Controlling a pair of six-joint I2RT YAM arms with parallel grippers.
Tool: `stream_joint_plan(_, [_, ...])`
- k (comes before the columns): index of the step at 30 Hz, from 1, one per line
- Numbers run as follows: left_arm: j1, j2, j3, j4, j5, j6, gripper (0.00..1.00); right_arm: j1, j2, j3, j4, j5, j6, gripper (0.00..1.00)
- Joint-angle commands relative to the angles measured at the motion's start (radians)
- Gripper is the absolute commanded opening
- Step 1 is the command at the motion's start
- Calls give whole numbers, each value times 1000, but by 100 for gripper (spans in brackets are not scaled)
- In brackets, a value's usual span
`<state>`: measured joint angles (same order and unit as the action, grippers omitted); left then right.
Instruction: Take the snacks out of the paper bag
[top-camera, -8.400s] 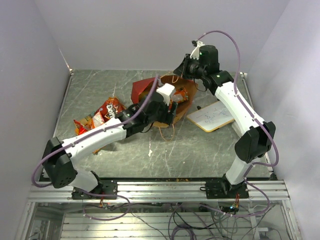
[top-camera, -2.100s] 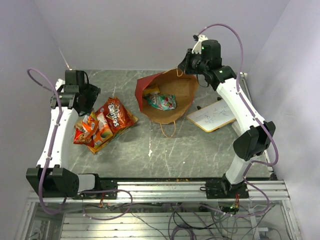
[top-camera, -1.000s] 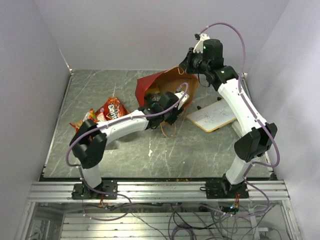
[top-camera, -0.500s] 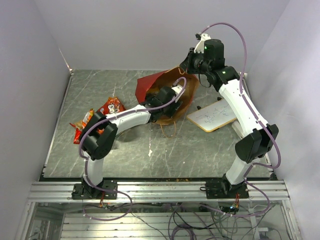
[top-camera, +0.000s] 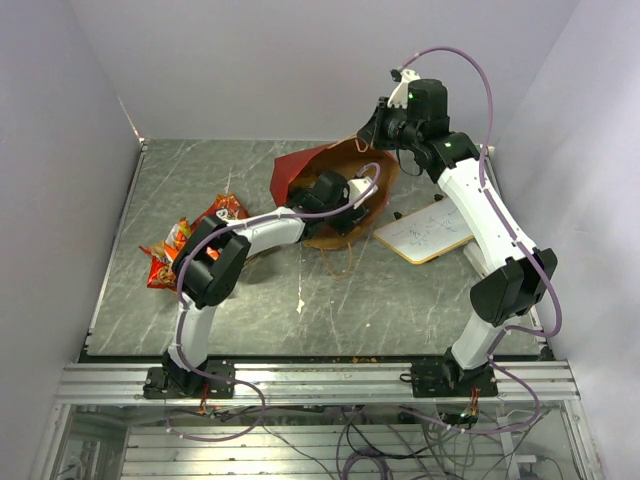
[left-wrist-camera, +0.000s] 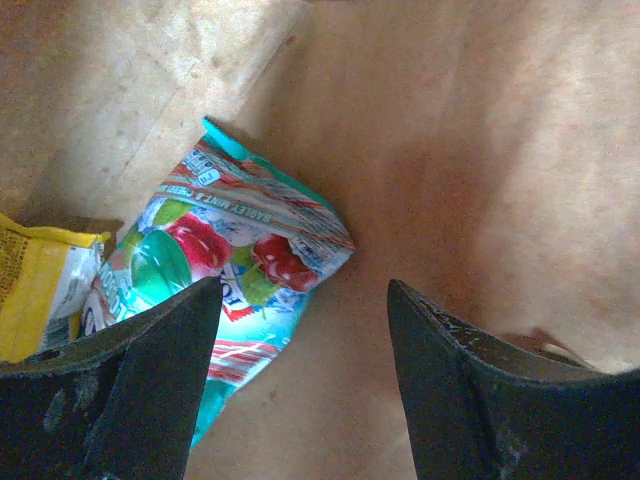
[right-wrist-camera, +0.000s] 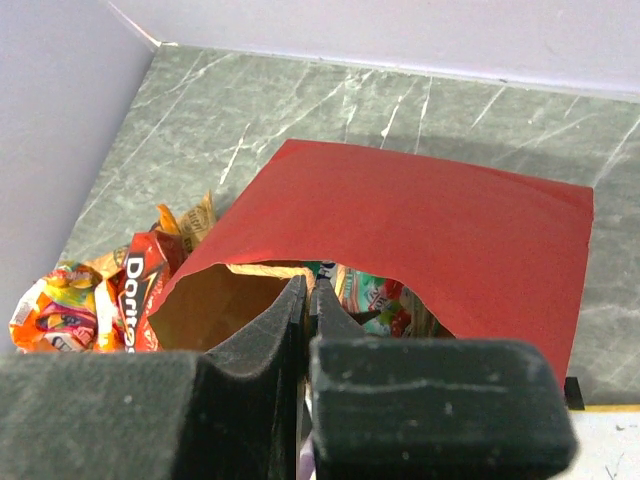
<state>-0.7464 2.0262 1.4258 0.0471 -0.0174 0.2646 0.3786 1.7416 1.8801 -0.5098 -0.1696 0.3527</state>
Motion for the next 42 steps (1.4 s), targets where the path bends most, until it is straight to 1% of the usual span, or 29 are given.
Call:
stream_joint_plan(1, [20,42,61,16,57,78,78,-9,3,42,-28,-3,10,0])
stream_joint_plan(6, [22,101,83,31,6,95,79,-9,28,71,-57,-11,13,0])
stream_joint_plan(10, [23,152,128,2,-21,128,78,-9,44,95,-79,-12,15,0])
stream_joint_plan(14, [26,172,129,10,-60,158,78,-10,55,119,-100,-21,19,0])
stream_joint_plan(16, [29,184,135,20,-85,150,76,-9,54,122,-109,-19,21,0])
stream_joint_plan(18, [33,199,151,16,-98,139,70,-9,48,118,-112,-16,23,0])
stream_joint_plan(23, [33,201,180,10,-97,101,41,-9,34,102,-112,-14,25,0])
stream_joint_plan(30, [24,121,149,-10,-78,3,22,-9,29,89,-84,-13,27,0])
stream_joint_plan(33, [21,80,129,-26,-73,-12,17,-9,23,78,-71,-11,31,0])
stream_joint_plan(37, [22,10,90,-47,-53,-41,13,-9,4,52,-50,16,37,0])
stream_joint_plan(39, [22,-33,63,-52,-38,-65,8,-9,-7,42,-37,35,38,0])
stream_joint_plan(42, [21,-94,28,-66,-3,-104,7,-9,-17,35,-22,59,38,0])
